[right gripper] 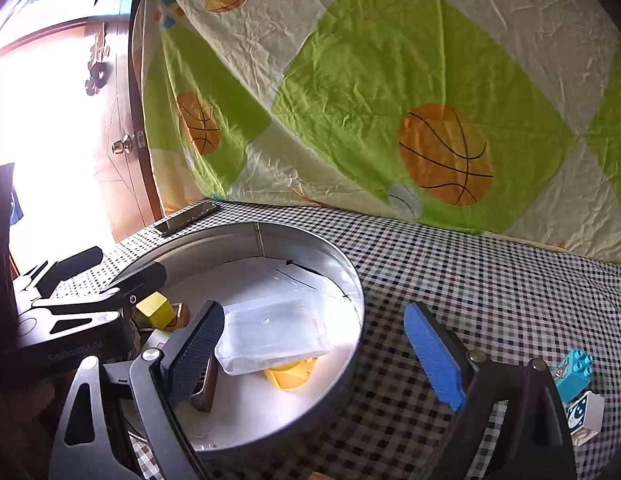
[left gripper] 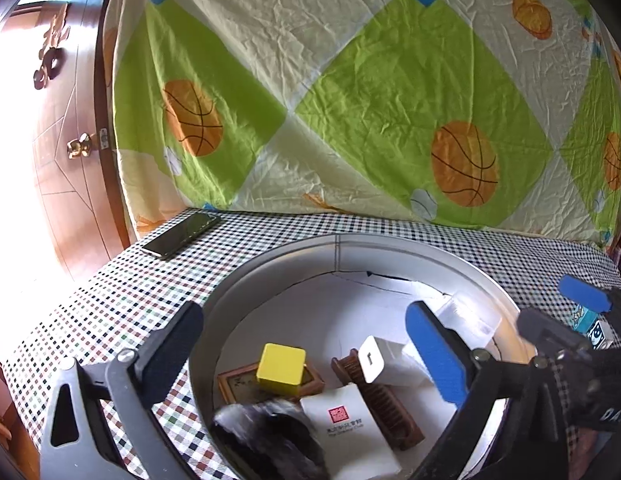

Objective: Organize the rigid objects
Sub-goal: 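Carry both over the tin and open both tools to drop figure and box inside, then move both tools to the toy bricks and grasp the white brick with the right tool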

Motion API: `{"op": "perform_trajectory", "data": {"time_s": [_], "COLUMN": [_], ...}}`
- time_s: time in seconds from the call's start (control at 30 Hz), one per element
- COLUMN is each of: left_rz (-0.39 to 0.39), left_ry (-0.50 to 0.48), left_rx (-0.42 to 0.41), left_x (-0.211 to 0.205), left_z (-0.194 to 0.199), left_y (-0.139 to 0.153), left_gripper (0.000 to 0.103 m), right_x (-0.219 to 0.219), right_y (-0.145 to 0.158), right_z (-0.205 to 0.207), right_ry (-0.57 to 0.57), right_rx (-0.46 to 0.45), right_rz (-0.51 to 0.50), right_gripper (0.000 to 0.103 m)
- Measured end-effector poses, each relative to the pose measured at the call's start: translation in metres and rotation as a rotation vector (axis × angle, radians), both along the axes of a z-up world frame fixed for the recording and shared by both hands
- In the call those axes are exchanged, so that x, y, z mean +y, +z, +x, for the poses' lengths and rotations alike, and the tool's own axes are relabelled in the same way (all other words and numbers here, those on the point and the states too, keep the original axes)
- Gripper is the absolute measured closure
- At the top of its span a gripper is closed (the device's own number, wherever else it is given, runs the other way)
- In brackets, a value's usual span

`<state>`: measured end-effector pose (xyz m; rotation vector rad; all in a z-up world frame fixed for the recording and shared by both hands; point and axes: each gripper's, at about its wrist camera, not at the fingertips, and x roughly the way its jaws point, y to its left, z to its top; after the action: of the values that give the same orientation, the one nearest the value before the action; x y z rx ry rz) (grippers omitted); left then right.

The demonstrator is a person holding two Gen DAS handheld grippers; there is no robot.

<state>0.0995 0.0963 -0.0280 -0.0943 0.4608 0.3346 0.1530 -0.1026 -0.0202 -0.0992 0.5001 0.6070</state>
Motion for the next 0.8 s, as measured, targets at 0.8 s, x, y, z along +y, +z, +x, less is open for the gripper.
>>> {"op": "perform_trajectory", "data": {"time_s": [0.8], "left_rz": [0.009], "left_ry": [-0.307], "left_rx": [0.081], "left_x": [-0.171], "left_z": [0.058], "left_y": [0.004], "left_gripper": [0.000], "right_x": [-0.199], "right_y": [-0.033], "right_z": [0.046], "right_ry": [-0.546], "right_rx": [0.147], "right_rz": [-0.065], "right_gripper": [0.010]}}
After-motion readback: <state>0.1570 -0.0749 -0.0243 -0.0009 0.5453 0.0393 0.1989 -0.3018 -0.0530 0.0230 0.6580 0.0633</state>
